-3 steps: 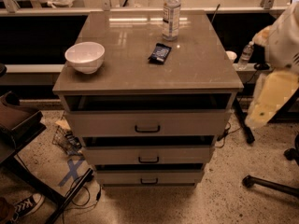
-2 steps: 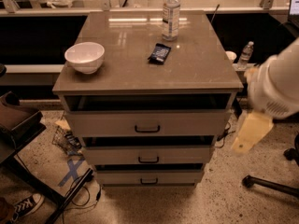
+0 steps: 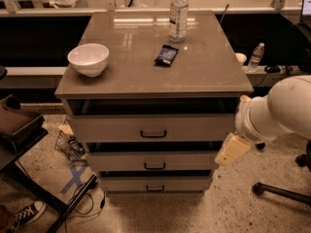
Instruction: Open middle drawer
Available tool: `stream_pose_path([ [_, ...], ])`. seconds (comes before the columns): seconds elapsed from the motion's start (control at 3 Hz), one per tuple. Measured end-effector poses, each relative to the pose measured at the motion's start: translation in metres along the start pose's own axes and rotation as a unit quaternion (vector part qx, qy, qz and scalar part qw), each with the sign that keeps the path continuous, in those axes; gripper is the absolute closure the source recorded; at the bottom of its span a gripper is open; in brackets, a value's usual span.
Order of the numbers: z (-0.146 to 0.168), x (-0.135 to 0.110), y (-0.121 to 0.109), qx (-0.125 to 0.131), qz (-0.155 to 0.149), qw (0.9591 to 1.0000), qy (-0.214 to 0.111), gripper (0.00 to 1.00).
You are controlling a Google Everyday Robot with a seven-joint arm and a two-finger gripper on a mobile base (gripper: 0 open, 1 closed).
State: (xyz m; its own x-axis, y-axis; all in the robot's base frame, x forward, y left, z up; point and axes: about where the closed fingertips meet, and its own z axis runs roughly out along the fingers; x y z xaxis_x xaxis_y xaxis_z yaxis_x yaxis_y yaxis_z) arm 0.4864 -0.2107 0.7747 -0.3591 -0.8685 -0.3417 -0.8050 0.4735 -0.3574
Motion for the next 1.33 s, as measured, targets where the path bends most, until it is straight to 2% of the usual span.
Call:
stream_pose_path([
  [0.33,-0.002,-0.005,0.0,0.008,-0.002,0.9999,-0.009,0.0],
  [0.67,0.019,0.001,0.015,-0.003,0.001,0.9999,-0.01,0.0],
  [1.0,0.074,0.029,0.039,-0.021,0.015,0.9995,-0.02,0.0],
  [1.33,0.135,0.044,0.049,-0.023,0.015,0.9986,-0.045,0.0],
])
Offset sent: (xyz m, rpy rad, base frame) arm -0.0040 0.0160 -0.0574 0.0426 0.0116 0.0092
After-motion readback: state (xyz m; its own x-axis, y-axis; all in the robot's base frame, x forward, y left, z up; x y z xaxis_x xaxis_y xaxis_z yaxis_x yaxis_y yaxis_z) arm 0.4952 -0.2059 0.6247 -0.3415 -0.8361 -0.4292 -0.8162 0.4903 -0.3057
